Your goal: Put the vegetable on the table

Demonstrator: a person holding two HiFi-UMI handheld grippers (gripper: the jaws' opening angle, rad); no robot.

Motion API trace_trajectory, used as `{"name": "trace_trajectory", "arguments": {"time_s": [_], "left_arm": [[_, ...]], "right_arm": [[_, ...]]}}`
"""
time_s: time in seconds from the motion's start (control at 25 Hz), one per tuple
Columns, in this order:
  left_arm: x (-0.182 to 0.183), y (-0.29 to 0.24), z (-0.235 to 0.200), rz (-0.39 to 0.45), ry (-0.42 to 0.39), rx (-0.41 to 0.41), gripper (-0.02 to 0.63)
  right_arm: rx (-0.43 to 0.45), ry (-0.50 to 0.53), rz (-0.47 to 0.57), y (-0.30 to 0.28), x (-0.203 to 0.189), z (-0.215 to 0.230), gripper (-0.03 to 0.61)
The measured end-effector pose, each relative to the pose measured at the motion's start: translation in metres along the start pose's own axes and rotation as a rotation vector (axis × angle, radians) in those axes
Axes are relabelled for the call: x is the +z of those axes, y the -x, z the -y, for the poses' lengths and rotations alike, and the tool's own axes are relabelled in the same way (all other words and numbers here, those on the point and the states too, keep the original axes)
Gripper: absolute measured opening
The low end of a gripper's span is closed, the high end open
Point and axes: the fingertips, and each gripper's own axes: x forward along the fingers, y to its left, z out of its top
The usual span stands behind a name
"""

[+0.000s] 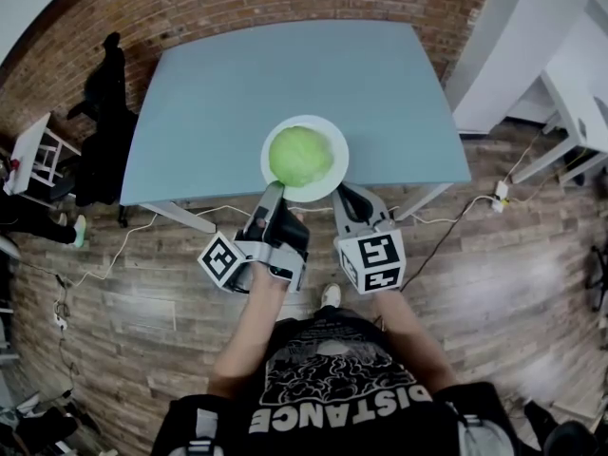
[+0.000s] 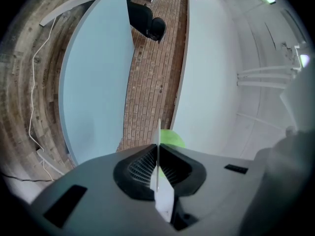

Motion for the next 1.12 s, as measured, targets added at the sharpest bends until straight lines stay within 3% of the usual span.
{"name": "trace_trajectory", "arguments": {"time_s": [1.12], "left_arm": [[0.038,-0.043,-0.028,0.039,0.015,-0.006,0.015]], "right_arm": [[0.008,0.033,-0.013,-0.054,0.000,0.029,0.008]]}}
